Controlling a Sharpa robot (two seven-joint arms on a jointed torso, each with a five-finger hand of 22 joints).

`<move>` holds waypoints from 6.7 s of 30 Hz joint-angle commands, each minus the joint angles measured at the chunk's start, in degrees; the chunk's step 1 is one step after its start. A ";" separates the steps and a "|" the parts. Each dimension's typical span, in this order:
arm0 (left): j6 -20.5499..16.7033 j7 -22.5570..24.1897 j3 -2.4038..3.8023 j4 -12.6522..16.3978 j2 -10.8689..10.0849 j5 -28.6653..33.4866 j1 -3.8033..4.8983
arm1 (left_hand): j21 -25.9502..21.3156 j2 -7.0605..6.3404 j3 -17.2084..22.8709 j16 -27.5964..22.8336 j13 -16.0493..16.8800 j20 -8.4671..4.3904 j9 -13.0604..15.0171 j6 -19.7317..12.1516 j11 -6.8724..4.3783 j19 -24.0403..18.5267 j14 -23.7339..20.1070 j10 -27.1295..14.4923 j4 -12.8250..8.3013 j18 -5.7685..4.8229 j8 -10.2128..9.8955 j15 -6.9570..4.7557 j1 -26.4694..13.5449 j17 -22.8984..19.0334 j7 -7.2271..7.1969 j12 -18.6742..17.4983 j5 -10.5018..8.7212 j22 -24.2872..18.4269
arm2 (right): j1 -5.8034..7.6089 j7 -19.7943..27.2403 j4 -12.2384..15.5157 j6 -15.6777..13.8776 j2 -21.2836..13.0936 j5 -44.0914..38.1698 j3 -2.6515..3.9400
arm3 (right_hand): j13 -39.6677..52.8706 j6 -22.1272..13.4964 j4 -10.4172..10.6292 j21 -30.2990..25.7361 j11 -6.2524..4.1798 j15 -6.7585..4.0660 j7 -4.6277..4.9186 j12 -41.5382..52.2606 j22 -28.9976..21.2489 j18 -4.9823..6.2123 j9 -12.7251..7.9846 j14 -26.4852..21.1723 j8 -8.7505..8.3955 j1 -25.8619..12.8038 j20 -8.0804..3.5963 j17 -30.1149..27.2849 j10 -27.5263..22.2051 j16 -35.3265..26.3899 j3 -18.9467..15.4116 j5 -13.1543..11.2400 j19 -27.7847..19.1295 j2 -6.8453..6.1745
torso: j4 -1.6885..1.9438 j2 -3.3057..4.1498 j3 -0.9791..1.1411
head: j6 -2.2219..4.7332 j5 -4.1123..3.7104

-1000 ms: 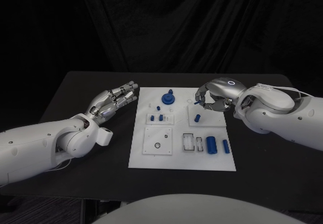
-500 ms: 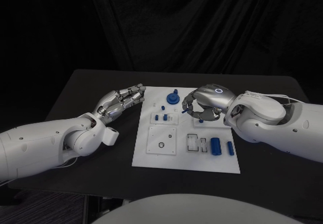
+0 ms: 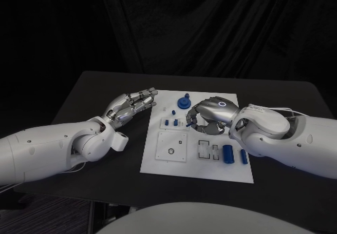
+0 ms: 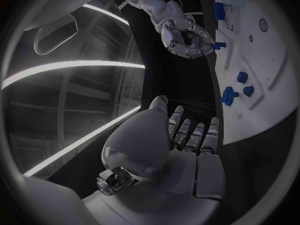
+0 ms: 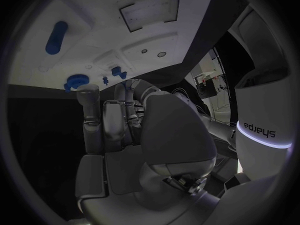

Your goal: Assemble the parts on the task board

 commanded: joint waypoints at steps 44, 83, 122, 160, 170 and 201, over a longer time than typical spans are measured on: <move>1.67 0.49 0.05 -0.36 0.37 0.30 -1.01 | 0.42 0.05 0.85 0.58 0.08 -0.01 0.19 0.96 0.45 0.91 0.70 0.17 0.17 -0.76 0.52 0.15 0.75 0.09 0.23 0.64 1.29 0.09 | -0.69 -7.55 -1.98 5.58 -1.98 -1.44 0.03 | -7.99 -2.62 4.56 2.02 2.53 1.99 1.64 -10.93 5.30 -0.28 -11.85 1.06 -13.52 -1.30 1.91 1.78 -2.15 3.52 1.46 -10.47 2.34 -2.58 | -0.08 -0.02 0.02 | -0.01 1.23; 2.22 -0.25 0.05 -1.21 1.37 0.30 -1.27 | 0.51 0.44 1.75 0.75 0.06 -0.01 -0.09 -0.48 0.94 1.33 0.68 0.10 0.10 -1.34 0.23 0.33 1.36 0.09 0.51 0.79 1.32 -0.01 | -4.33 -11.12 -6.93 5.39 5.59 -0.61 0.04 | -6.63 4.76 8.32 3.48 0.53 0.36 0.19 -7.84 5.75 -0.63 -11.65 2.72 -11.86 -6.61 0.50 3.03 4.56 5.18 -4.62 -13.76 4.65 -1.27 | -0.04 -0.02 0.02 | -0.01 0.33; 2.72 -0.44 0.05 -1.62 1.66 0.30 -2.19 | 0.54 0.21 2.70 0.87 0.12 -0.04 -0.20 -1.24 1.55 1.69 0.51 0.21 -0.32 -2.08 0.14 0.18 2.02 0.09 1.04 1.31 1.61 -0.26 | -5.90 -6.22 -6.34 -2.35 4.84 0.54 0.06 | -7.46 7.48 0.49 3.29 -0.53 -0.64 -0.59 -10.14 6.00 -0.66 -7.29 2.27 -10.35 0.50 -0.54 1.95 8.26 4.37 -0.62 -0.33 4.89 -0.80 | -0.09 -0.13 0.08 | -0.01 0.80; 3.66 -0.48 0.05 -0.88 1.88 0.30 -2.58 | 0.92 0.20 4.97 2.32 0.69 -0.13 0.16 0.87 3.82 3.00 1.97 3.04 -0.40 -2.51 1.19 -0.47 2.67 0.37 1.23 5.78 1.88 -0.15 | -5.15 15.16 1.95 -17.62 -2.83 30.59 0.30 | -12.56 11.66 1.38 9.15 -1.32 -1.23 -1.65 -16.09 7.20 -1.56 -4.51 2.49 -8.93 2.59 -0.99 2.00 13.61 4.48 -0.90 -6.10 6.40 -1.47 | -0.06 -0.07 0.07 | -0.01 2.59; 3.86 -0.76 0.05 -1.01 2.07 0.30 -2.63 | 0.94 0.21 5.06 2.37 0.73 -0.13 0.17 0.96 3.91 3.07 2.02 3.19 -0.38 -2.51 1.22 -0.51 2.69 0.38 1.24 6.05 1.88 -0.12 | -5.15 15.74 1.46 -16.81 -2.86 31.24 0.28 | -12.63 13.19 3.22 10.87 -2.30 -2.08 -2.88 -15.92 7.53 -1.88 -1.15 2.52 -6.53 3.02 -1.68 0.69 15.35 3.12 -1.26 -9.15 7.23 -2.48 | -0.06 0.00 0.11 | -0.01 2.96; 4.14 -1.67 0.05 -1.36 2.10 0.30 -2.68 | 1.02 -0.02 5.18 2.38 0.68 -0.17 0.17 0.99 3.85 3.28 1.98 3.15 -0.38 -2.44 1.26 -0.58 2.71 0.36 1.34 5.96 1.73 -0.02 | -6.26 14.03 -2.49 -12.25 -0.46 27.51 0.08 | -10.24 8.48 6.24 5.96 -2.01 -1.83 -2.49 -13.66 6.65 -1.23 6.57 2.11 -0.74 6.08 -1.62 0.44 13.04 2.17 0.42 -12.27 5.35 -4.06 | -0.06 -0.08 0.01 | -0.01 3.94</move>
